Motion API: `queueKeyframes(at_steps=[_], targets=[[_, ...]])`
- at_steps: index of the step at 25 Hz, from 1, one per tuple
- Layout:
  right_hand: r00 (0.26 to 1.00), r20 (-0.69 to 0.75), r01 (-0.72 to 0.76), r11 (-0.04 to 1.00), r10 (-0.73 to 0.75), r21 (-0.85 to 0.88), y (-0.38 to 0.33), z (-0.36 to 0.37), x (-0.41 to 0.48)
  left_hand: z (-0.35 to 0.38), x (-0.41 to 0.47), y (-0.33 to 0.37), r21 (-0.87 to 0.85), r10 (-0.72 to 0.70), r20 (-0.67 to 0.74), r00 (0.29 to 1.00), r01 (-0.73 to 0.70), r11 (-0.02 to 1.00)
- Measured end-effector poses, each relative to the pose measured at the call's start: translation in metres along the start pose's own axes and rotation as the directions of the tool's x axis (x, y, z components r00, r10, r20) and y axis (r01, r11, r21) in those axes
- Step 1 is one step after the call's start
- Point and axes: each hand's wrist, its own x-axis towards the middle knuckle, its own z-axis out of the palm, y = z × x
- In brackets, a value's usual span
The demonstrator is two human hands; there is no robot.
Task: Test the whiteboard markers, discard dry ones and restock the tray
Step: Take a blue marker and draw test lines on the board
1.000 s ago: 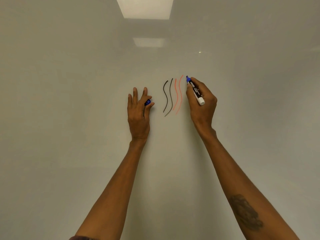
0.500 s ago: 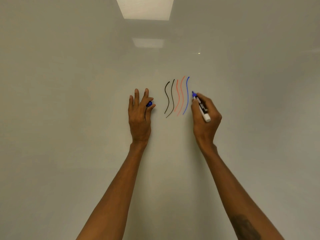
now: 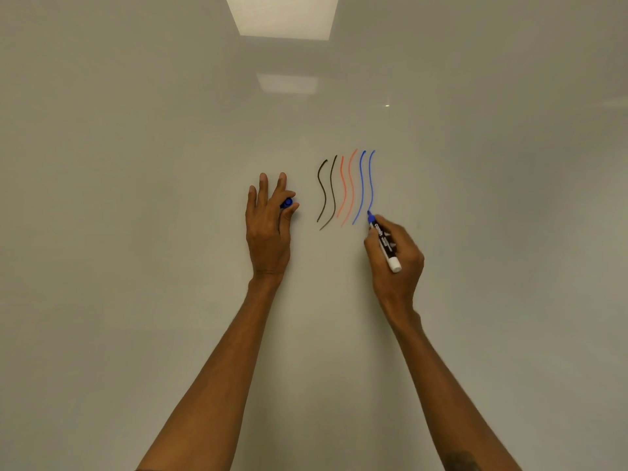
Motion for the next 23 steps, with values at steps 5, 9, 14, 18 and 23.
queueKeyframes(at_steps=[5, 9, 14, 18, 23], targets=[[0.944, 0.153, -0.33, 0.861, 0.293, 0.388, -0.011, -0.01, -0.016, -0.014, -0.001, 0.008, -0.148, -0.118, 0.107, 0.987, 0.133, 0.98], [0.84, 0.346, -0.542, 0.653, 0.417, 0.529, -0.019, -0.005, -0.039, -0.033, -0.03, 0.021, -0.226, -0.177, 0.144, 0.974, 0.207, 0.952], [0.7, 0.563, -0.714, 0.436, 0.44, 0.548, -0.027, 0.008, -0.092, -0.067, -0.073, 0.05, -0.367, -0.586, 0.144, 0.797, 0.593, 0.717], [0.644, 0.633, -0.763, 0.411, 0.429, 0.498, -0.032, 0.02, -0.128, -0.088, -0.109, 0.057, -0.552, -0.814, 0.192, 0.548, 0.747, 0.372], [0.589, 0.685, -0.798, 0.443, 0.428, 0.41, -0.038, 0.037, -0.163, -0.112, -0.139, 0.041, -0.652, -0.925, 0.22, 0.311, 0.752, 0.098]])
